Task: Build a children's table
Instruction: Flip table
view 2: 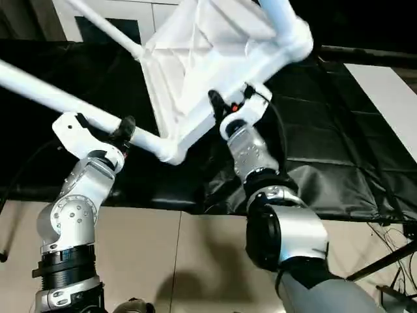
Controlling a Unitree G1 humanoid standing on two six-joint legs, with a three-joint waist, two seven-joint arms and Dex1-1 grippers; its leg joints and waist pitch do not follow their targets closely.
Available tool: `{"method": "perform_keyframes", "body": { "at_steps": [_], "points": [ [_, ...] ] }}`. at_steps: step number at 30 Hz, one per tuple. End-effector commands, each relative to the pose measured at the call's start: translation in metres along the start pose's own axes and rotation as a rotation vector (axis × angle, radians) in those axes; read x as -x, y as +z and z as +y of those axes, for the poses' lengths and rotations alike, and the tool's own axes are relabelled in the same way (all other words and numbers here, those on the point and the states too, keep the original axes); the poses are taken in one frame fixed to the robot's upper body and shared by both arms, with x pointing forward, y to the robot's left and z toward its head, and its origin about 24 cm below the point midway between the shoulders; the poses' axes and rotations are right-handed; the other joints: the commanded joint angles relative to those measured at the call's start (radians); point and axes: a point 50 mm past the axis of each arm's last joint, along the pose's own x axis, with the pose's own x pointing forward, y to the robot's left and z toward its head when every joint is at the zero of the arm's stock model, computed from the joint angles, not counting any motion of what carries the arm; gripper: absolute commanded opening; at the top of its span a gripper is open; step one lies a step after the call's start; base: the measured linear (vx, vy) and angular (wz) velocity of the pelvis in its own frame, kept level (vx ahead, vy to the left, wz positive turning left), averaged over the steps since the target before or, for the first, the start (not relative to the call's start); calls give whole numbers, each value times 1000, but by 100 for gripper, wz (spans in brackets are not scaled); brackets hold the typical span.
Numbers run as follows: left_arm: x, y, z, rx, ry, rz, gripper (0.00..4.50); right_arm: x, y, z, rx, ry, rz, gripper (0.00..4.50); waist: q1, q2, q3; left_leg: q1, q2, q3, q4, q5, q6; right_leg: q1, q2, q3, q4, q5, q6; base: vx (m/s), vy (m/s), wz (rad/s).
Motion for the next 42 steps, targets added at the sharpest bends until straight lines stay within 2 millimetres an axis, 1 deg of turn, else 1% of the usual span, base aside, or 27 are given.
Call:
{"method": "perform_keyframes", "body": {
  "at_steps": [1,2,3,7,10,11,13,14,15,16,18,19,20,21,23,25,26,28,29,30,34,35,36,37,38,40,42],
  "points": [
    [8,19,51,-15,261,-113,350,14,70,-33,151,-132,-269,196,-4,-14,-78,34,26,0,-60,-97,74,37,-22,11,-62,52,-222,0,0,0],
    [8,19,51,-15,261,-113,350,14,70,-33,151,-132,-269,196,-3,-16,-77,33,26,0,-61,-99,72,37,-22,11,-62,50,-216,0,0,0],
    [9,20,53,-19,274,-117,350,15,72,-35,165,-138,-276,196,-2,-15,-78,34,26,1,-60,-104,68,36,-22,11,-62,44,-211,0,0,0],
    [11,24,64,-28,348,-138,350,23,79,-44,237,-177,-308,196,3,-19,-78,34,26,2,-61,-105,60,35,-23,12,-64,42,-193,0,0,0],
    [12,25,70,-19,399,-150,350,27,83,-49,274,-204,-329,196,11,-17,-77,40,27,3,-62,-124,44,30,-20,13,-69,21,-175,0,0,0],
    [12,25,71,-19,404,-155,350,29,86,-51,282,-225,-346,196,12,-15,-77,43,27,4,-63,-141,33,27,-19,13,-71,5,-168,0,0,0],
    [12,25,71,-18,406,-161,350,33,91,-54,301,-255,-371,195,17,-15,-76,49,28,6,-65,-173,15,23,-16,13,-77,-23,-154,0,0,0],
    [11,26,70,-22,403,-162,350,35,95,-56,317,-275,-391,194,19,-8,-76,52,28,6,-65,-183,0,20,-16,14,-79,-31,-141,0,0,0],
    [11,25,69,-26,399,-161,350,37,98,-57,335,-292,-405,194,23,-10,-80,52,28,5,-64,-172,-10,21,-12,13,-77,-14,-128,0,0,0],
    [10,25,67,-28,392,-157,350,38,100,-58,348,-299,-413,190,25,-11,-81,50,26,4,-64,-159,-11,23,-11,12,-75,0,-122,0,0,0],
    [9,23,64,-33,377,-148,350,40,102,-57,369,-307,-426,189,24,-14,-83,36,22,1,-65,-137,-15,29,-12,9,-71,21,-110,0,0,0],
    [8,22,63,-35,371,-145,350,40,103,-57,376,-308,-432,186,25,-12,-84,38,22,2,-63,-140,-15,26,-12,9,-72,17,-108,0,0,0],
    [7,20,60,-39,352,-135,350,41,104,-56,381,-308,-439,183,22,-14,-83,35,21,3,-62,-150,-12,24,-12,10,-73,13,-106,0,0,0],
    [5,17,56,-46,326,-120,350,42,106,-55,399,-318,-452,181,22,-15,-85,32,20,2,-62,-146,-7,26,-15,9,-72,15,-104,0,0,0],
    [5,15,54,-49,316,-113,350,43,106,-55,412,-327,-458,175,16,-18,-87,28,20,3,-60,-130,1,25,-13,8,-71,33,-111,0,0,0],
    [3,12,51,-53,304,-96,350,44,105,-54,437,-337,-465,172,10,-19,-88,23,18,4,-57,-114,16,26,-13,8,-68,56,-119,0,0,0],
    [2,9,50,-52,300,-83,350,45,105,-53,459,-352,-474,169,7,-21,-88,19,17,4,-55,-95,24,28,-13,7,-66,71,-121,0,0,0],
    [1,6,50,-65,303,-71,350,45,105,-52,476,-363,-481,164,4,-20,-87,20,16,5,-53,-100,31,26,-13,8,-68,60,-123,0,0,0],
    [-2,2,49,-97,296,-52,350,47,105,-52,522,-394,-491,164,2,-19,-86,20,16,5,-53,-98,32,25,-12,8,-70,51,-121,0,0,0],
    [-3,1,49,-111,292,-46,350,47,104,-51,540,-405,-493,162,2,-18,-87,23,17,5,-52,-95,31,24,-11,8,-70,50,-117,0,0,0],
    [-6,-3,48,-121,289,-30,350,49,101,-50,602,-434,-499,154,-3,-21,-89,20,15,5,-51,-88,30,27,-11,8,-67,70,-119,0,0,0],
    [-8,-5,46,-135,275,-21,350,50,100,-49,629,-450,-505,152,-3,-20,-87,20,15,5,-52,-82,31,26,-11,8,-68,75,-120,0,0,0],
    [-12,-6,44,-168,248,-13,350,52,98,-50,662,-481,-516,151,-5,-27,-88,20,13,7,-50,-75,34,26,-10,8,-68,76,-118,0,0,0],
    [-14,-7,42,-179,237,-11,350,53,98,-50,671,-489,-521,149,-3,-23,-89,21,13,6,-51,-75,35,26,-11,8,-67,70,-117,0,0,0],
    [-16,-8,41,-187,225,-5,350,53,97,-49,686,-489,-519,146,-6,-26,-89,21,13,6,-51,-77,34,26,-11,8,-68,61,-117,0,0,0],
    [-23,-10,35,-230,192,1,350,52,94,-49,702,-502,-515,140,-8,-24,-87,21,13,6,-52,-85,33,25,-11,9,-70,48,-117,0,0,0],
    [-28,-11,29,-262,163,2,350,52,90,-50,702,-521,-503,133,-12,-20,-88,22,13,5,-52,-89,31,26,-11,9,-67,61,-118,0,0,0]
  ]
}}
